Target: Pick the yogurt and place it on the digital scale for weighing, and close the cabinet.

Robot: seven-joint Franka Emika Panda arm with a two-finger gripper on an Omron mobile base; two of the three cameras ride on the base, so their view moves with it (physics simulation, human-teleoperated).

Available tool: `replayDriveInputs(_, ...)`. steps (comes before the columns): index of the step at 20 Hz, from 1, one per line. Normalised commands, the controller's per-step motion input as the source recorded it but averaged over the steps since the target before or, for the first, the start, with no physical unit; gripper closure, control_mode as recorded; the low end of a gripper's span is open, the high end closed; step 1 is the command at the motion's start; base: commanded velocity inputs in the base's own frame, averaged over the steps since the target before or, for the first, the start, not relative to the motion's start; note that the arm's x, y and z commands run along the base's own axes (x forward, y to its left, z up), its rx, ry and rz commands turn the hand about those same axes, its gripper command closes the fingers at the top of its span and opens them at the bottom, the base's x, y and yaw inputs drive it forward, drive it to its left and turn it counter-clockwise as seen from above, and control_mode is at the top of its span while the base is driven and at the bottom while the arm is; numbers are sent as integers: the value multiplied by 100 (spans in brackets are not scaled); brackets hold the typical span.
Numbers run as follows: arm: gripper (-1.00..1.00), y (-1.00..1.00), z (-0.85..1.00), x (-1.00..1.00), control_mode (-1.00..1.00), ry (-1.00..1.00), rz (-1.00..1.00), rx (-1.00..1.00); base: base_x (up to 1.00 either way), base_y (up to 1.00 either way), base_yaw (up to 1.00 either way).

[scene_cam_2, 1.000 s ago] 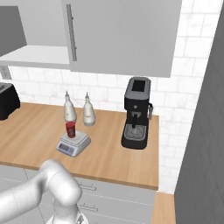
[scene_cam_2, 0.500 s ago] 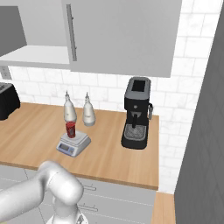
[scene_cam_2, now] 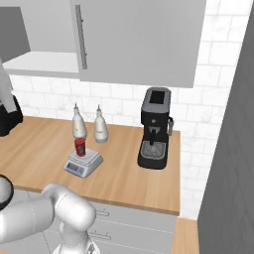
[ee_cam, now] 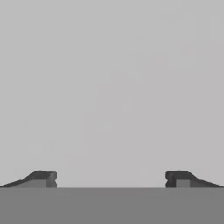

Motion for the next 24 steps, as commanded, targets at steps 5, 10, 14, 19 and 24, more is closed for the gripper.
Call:
replayDriveInputs(5,-100,-89,-12,100,-100,3,25,21,0,0,0)
replayDriveInputs(10,-100,-96,-34,97,-100,-6,35,27,0,0,0)
replayDriveInputs(14,-100,-63,-67,100,-100,-1,34,19,0,0,0)
replayDriveInputs(19,-100,-45,-57,100,-100,-3,30,8,0,0,0)
replayDriveInputs(24,-100,-8,-49,100,-100,-3,18,0,0,0,0)
